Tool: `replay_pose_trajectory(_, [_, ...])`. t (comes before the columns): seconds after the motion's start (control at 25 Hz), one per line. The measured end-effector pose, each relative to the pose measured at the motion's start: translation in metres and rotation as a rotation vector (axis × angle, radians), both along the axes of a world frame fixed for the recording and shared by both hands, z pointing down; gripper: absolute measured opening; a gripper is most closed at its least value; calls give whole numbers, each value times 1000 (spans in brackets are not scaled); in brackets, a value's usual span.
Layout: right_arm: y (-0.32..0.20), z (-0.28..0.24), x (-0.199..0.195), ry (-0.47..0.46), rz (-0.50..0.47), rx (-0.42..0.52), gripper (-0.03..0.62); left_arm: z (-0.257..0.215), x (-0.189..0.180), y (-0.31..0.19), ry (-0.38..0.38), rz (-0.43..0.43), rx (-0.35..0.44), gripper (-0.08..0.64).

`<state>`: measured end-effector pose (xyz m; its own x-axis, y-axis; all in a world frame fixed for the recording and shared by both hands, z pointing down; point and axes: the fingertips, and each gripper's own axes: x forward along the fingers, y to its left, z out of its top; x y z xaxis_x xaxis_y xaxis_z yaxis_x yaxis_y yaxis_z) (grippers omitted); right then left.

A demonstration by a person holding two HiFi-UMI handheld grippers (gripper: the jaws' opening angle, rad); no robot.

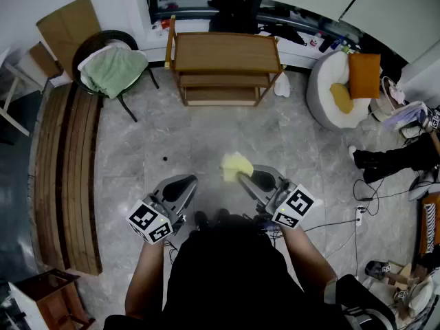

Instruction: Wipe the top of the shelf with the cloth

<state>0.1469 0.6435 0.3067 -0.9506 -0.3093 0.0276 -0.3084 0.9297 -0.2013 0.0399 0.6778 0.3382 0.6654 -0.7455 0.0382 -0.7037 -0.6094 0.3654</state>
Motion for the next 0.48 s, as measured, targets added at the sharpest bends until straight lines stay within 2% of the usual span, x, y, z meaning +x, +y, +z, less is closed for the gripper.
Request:
replay_pose_trajectory(0.24, [11,10,5,31,-19,-21,44,-3,20,13,-6,-35,-38,26])
replay_pose_trajectory(0.36, [10,8,10,24,-24,-20,44,-5,25,12,-52,-34,-44,26])
replay_pose_trajectory(0.48, [10,18,18,70,-13,-15,44,-3,26,13,-91,-44,-51,26])
